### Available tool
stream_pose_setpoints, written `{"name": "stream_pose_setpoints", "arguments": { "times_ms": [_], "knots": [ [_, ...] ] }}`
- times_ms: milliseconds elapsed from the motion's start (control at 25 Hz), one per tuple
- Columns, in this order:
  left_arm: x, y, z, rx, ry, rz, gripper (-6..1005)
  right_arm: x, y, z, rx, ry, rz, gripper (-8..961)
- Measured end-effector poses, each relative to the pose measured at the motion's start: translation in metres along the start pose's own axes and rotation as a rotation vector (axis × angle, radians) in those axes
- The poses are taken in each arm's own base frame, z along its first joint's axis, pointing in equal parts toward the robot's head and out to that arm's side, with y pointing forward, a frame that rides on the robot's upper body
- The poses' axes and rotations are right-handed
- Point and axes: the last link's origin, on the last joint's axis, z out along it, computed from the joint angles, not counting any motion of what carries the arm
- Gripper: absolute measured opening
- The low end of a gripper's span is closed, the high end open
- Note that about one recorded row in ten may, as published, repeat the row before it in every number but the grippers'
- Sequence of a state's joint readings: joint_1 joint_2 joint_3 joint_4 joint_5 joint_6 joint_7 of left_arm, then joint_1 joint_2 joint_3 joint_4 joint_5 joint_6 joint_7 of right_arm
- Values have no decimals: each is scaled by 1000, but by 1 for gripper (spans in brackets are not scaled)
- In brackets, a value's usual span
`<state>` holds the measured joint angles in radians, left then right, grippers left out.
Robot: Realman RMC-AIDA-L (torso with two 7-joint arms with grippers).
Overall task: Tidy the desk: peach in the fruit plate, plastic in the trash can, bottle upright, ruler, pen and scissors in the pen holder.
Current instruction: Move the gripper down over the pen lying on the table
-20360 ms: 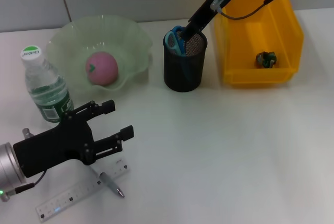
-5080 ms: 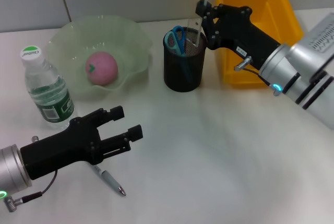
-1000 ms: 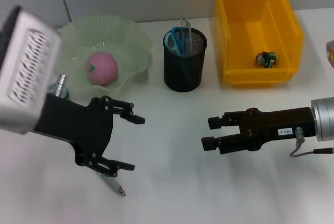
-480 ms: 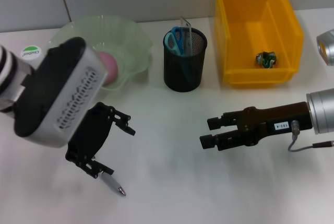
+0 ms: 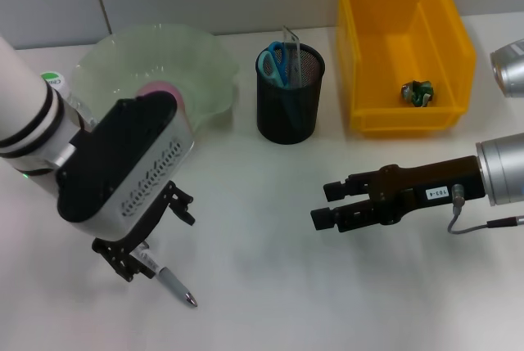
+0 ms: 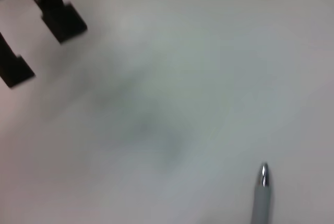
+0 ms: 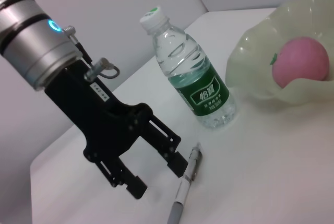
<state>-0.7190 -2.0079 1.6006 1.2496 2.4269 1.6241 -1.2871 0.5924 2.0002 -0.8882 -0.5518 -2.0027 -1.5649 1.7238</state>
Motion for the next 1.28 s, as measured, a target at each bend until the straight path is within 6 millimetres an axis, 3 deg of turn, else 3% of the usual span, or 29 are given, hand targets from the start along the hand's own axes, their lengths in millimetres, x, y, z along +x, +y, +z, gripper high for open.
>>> {"name": "stream_pose_setpoints", "arguments": {
  "times_ms": [880, 1280],
  "knots": [
    [0, -2, 23, -120, -105, 86, 783, -4, -3, 3, 17, 7, -5, 823],
    [10, -6, 29, -177, -141, 181, 758, -1, -3, 5, 22, 8, 3, 824]
  ]
}}
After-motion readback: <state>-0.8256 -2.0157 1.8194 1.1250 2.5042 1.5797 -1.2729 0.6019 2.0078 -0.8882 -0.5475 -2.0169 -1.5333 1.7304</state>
